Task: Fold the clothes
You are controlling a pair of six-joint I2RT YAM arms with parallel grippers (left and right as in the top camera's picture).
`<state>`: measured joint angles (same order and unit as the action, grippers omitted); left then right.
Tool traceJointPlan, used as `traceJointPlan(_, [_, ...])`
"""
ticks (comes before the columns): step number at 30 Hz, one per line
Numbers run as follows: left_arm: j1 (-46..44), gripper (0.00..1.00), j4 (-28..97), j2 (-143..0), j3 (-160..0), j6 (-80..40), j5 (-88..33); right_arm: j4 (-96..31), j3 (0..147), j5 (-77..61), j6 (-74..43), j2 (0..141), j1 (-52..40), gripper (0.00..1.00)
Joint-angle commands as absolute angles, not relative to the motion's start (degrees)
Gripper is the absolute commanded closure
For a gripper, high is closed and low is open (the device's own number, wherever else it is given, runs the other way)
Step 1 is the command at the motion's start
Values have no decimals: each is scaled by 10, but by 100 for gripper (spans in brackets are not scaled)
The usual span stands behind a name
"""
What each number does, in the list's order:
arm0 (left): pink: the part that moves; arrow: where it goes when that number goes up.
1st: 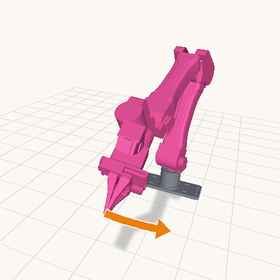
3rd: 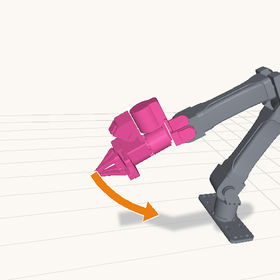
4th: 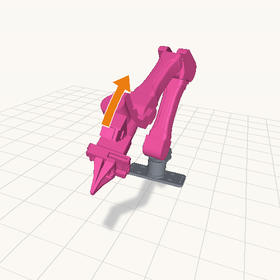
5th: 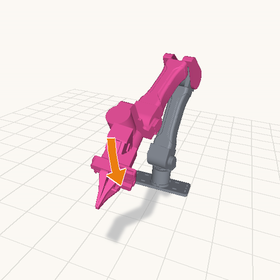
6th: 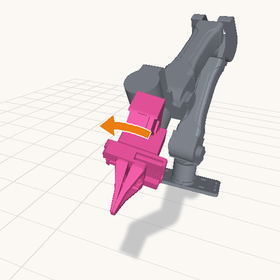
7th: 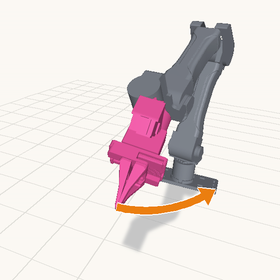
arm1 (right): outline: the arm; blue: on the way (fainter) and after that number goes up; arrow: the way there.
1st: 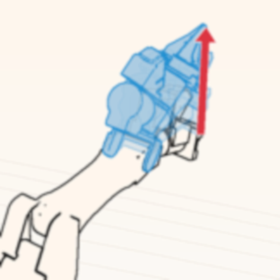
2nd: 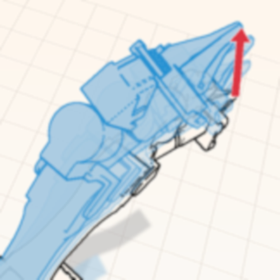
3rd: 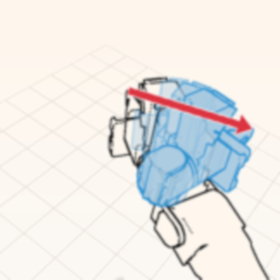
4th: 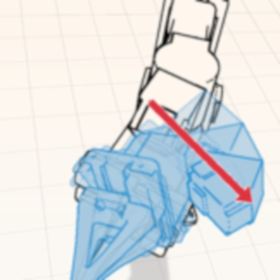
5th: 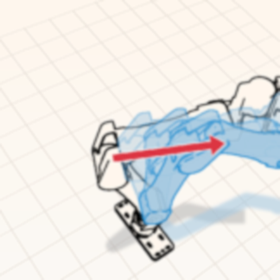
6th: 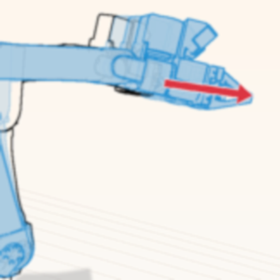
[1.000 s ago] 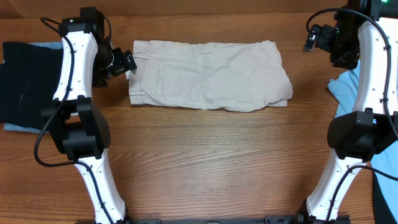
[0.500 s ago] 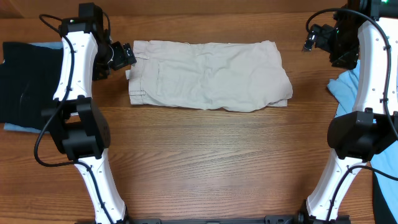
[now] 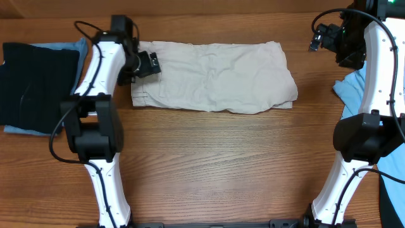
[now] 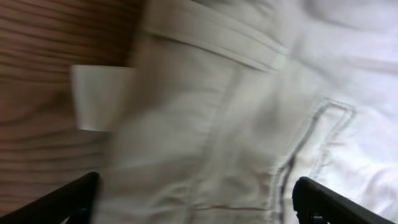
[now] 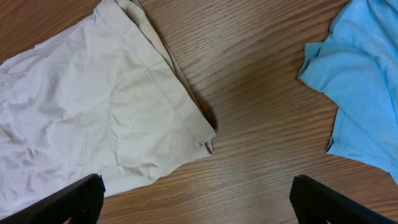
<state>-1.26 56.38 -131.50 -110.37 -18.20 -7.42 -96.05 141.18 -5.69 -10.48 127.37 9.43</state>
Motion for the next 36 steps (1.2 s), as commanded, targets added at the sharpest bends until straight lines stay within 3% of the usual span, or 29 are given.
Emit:
traceJointPlan(1, [-26,0,538,-1320,-1068,-178,-43,-963,1413,-58,-104,1280,94,0])
traceJointPlan(3, [-26,0,539,-1320,-1061,-178,-45,-964,1413,-114,-104,1280,93,2])
traceJointPlan(7, [-25,0,541,-1320,-1062,-180,-44,-940,1412,-185,-102,1281,50,21])
traceJointPlan(13, [-25,0,550,-1336,-1061,-178,-44,-848,1329,-129,-106,1281,-48,21])
traceJointPlan(17, [-23,0,566,-1339,-1061,-178,-17,-780,1237,-166,-106,1281,-76,22])
traceJointPlan(21, [-23,0,563,-1342,-1047,-167,-15,-703,1170,-265,-82,1281,-102,30])
traceJointPlan(23, [-23,0,554,-1347,-1030,-167,-15,-685,1170,-265,-70,1281,-120,41])
traceJointPlan(25, [-23,11,552,-1347,-1025,-167,-15,-666,1170,-265,-70,1281,-136,55])
traceJointPlan(28, [-23,57,552,-1347,-1025,-167,-22,-630,1169,-264,-72,1281,-164,88])
traceJointPlan(30, [-23,79,554,-1347,-1025,-167,-41,-608,1169,-247,-77,1281,-181,96])
traceJointPlan(32, [-23,96,554,-1347,-1025,-167,-41,-588,1169,-240,-90,1281,-195,96])
traceJointPlan(36, [-23,96,572,-1343,-1052,-167,-41,-554,1159,-229,-112,1281,-208,96])
